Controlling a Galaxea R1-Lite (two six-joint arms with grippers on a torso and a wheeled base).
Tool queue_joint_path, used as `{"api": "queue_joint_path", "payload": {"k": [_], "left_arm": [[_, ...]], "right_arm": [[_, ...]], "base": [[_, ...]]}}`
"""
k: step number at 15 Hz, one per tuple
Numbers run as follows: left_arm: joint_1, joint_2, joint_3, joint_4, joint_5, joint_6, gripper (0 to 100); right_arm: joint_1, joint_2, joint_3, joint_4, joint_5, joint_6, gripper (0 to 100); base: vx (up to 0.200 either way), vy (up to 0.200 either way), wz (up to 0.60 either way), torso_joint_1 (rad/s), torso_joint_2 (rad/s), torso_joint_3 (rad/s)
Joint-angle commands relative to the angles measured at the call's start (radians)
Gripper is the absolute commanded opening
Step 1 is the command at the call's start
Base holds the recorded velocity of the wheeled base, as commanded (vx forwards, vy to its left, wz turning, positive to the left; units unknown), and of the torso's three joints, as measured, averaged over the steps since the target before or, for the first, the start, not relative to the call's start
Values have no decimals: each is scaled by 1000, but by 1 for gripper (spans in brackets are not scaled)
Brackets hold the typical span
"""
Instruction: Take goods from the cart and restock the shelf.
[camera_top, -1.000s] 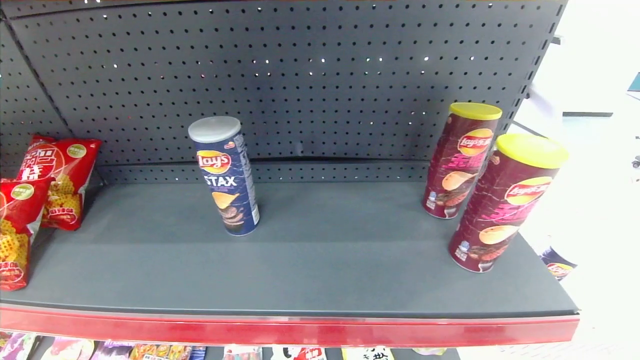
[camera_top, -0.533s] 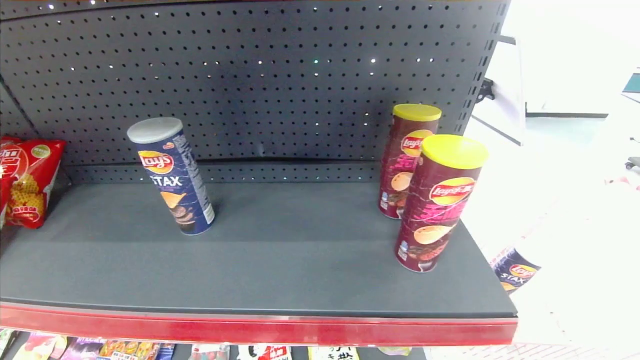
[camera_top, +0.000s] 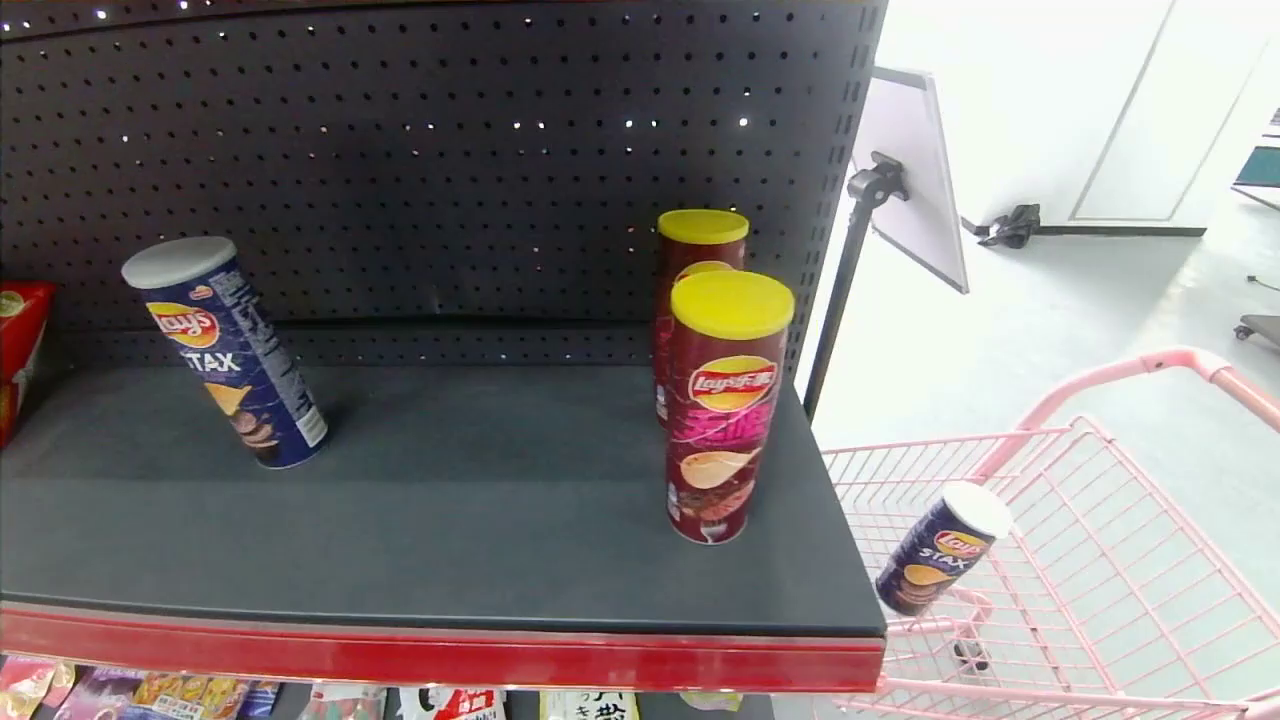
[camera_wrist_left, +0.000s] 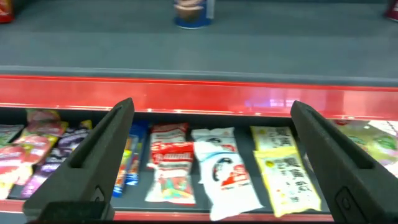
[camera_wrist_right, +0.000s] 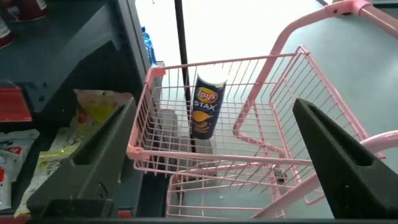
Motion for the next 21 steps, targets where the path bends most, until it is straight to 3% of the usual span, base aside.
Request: {"api": "queue_joint_path", "payload": {"k": [1,6,21], "left_arm": [[0,1,-1,0,1,-1,100],[0,1,0,0,1,-2,100],[0,1,0,0,1,-4,100]], "right_arm": [[0,1,0,0,0,-1,100],[0,1,0,0,0,-1,100],[0,1,0,0,0,-2,100]], "base": [[0,-200,0,12,2,7],[0,-200,0,2,3,4],[0,0,0,0,0,0]]}}
